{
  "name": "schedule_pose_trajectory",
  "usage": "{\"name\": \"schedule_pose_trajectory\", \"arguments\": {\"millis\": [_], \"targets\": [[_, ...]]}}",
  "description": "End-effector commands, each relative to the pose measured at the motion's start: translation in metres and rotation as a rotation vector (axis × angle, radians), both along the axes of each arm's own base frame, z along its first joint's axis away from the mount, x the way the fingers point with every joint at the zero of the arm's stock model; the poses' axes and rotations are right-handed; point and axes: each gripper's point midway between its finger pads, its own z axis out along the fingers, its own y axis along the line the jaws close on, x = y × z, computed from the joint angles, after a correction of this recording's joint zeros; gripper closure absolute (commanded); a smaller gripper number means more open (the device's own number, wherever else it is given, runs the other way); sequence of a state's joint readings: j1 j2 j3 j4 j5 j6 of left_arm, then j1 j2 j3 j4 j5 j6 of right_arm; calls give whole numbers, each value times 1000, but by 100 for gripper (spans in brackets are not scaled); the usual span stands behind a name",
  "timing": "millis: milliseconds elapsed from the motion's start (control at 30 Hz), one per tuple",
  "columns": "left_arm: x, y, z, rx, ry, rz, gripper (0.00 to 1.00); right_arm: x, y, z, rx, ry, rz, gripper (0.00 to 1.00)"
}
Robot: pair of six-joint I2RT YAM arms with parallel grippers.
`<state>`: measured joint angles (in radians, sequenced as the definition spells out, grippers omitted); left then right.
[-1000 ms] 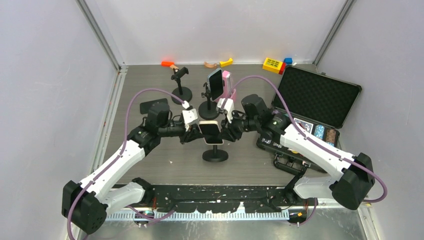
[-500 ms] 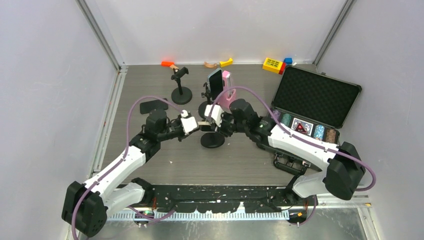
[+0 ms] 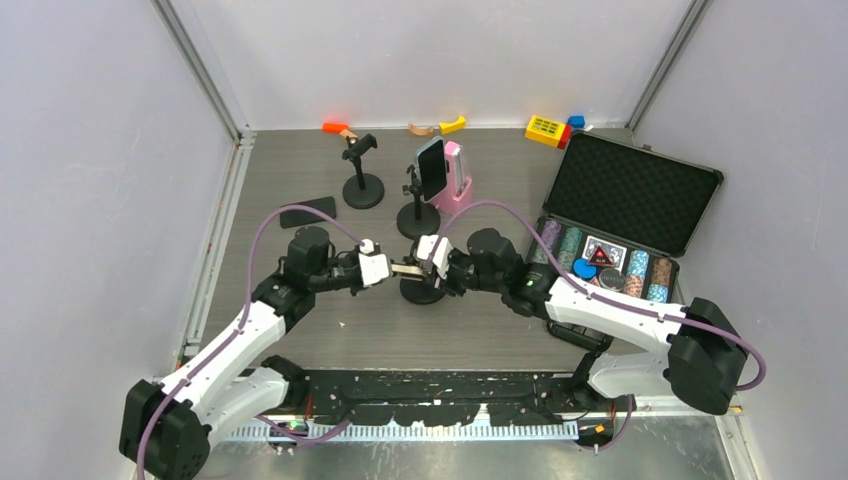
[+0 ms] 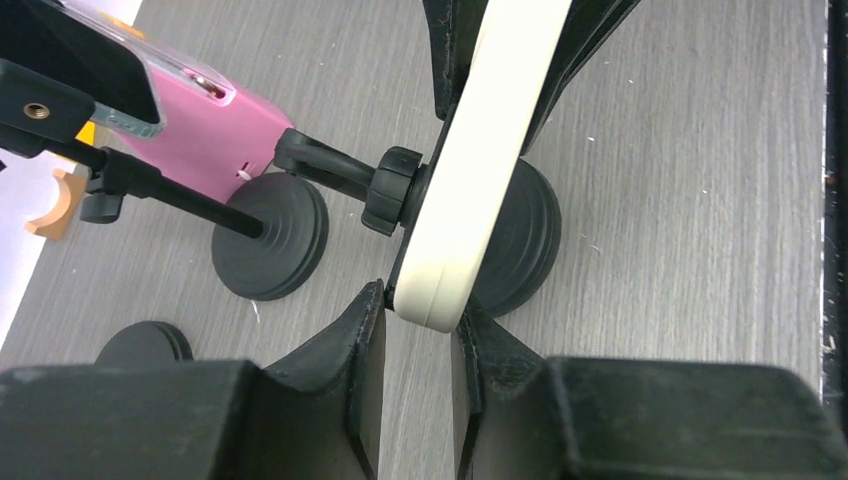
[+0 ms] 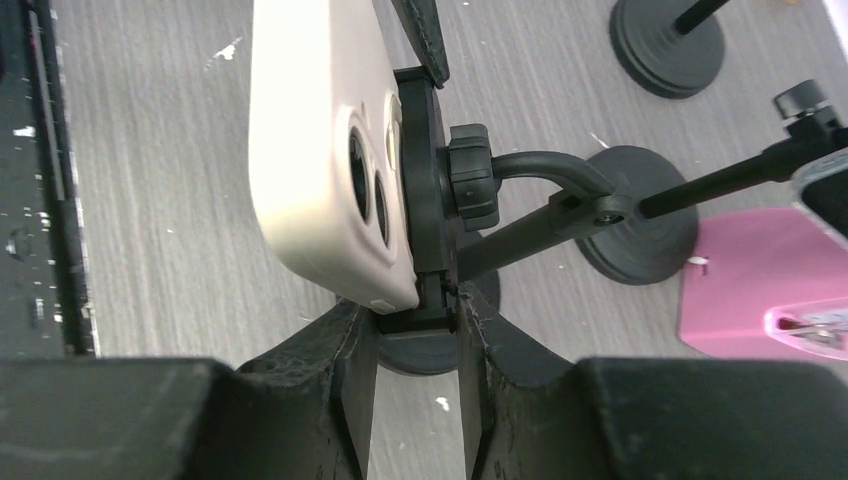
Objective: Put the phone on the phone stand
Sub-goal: Install the phone on the phone stand.
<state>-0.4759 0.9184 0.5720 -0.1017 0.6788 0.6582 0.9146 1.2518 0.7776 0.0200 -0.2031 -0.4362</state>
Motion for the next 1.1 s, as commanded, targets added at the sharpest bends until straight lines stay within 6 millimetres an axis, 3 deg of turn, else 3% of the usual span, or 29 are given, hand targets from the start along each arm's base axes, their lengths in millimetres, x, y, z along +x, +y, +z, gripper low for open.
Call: {"name": "schedule_pose_trajectory", "arguments": {"millis": [0, 200, 500, 733, 1067], "targets": [[-41, 0, -24, 24, 172, -110, 100, -34, 7, -30, 35, 236, 39, 100], [-59, 2, -33, 39, 261, -147, 100, -50, 14, -39, 60, 369, 59, 100], [-80, -1, -25, 32, 428, -198, 100, -71, 12, -23, 86, 536, 101, 100], [-87, -3, -22, 33, 525, -205, 100, -73, 13, -4, 160, 661, 98, 100], [-89, -9, 3, 31, 656, -219, 100, -66, 18, 16, 292, 800, 80, 100]]}}
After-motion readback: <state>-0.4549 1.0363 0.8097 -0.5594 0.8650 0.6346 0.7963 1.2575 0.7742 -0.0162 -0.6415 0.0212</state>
